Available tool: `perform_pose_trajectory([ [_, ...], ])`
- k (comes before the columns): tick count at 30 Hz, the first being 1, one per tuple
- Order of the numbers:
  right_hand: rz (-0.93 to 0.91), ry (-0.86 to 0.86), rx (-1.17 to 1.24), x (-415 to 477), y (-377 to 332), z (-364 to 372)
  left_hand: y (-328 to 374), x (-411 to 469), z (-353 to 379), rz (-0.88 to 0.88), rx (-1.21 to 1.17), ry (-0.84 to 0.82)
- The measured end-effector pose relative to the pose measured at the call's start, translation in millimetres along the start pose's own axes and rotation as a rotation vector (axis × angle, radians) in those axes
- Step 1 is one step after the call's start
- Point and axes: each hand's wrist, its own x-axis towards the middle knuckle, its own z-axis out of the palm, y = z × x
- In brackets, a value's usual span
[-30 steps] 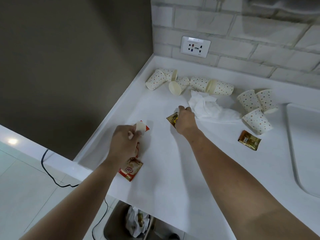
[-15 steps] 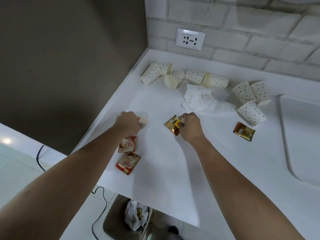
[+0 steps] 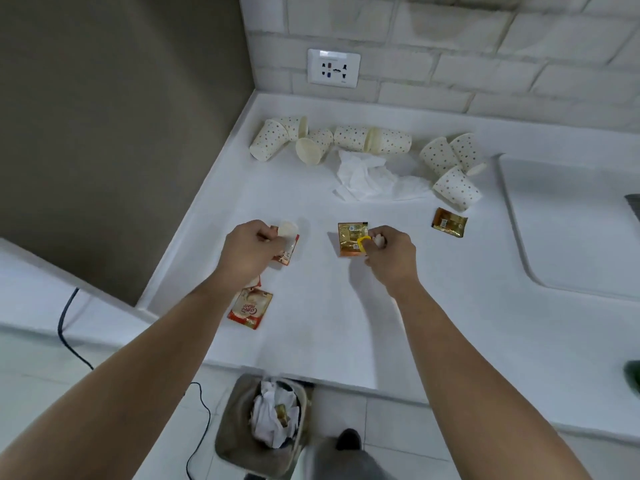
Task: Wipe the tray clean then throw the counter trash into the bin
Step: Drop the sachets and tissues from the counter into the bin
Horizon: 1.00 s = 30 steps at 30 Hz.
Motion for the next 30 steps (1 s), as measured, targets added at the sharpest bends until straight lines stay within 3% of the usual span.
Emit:
perform_pose_trajectory([
  [4, 0.044, 0.003, 0.147, -46, -9, -11, -5, -40, -14, -0.023, -0.15, -0.067],
  [8, 0.041, -0.102, 0.195, -93, -11, -16, -20, -78, -33, -0.051, -0.216, -0.101],
  [13, -0.008, -0.224, -0.048, -159, -8, -7, -60, -126, -54, -0.017, -0.22, -0.132],
  [21, -0.019, -0.418, -0.171, -245, 16, 30, -122, -190, -69, -0.049, -0.162, -0.298],
  [30, -0.071, -0.482, -0.488, -272, 50, 98, -175, -204, -53, -0.126, 0.072, -0.308],
])
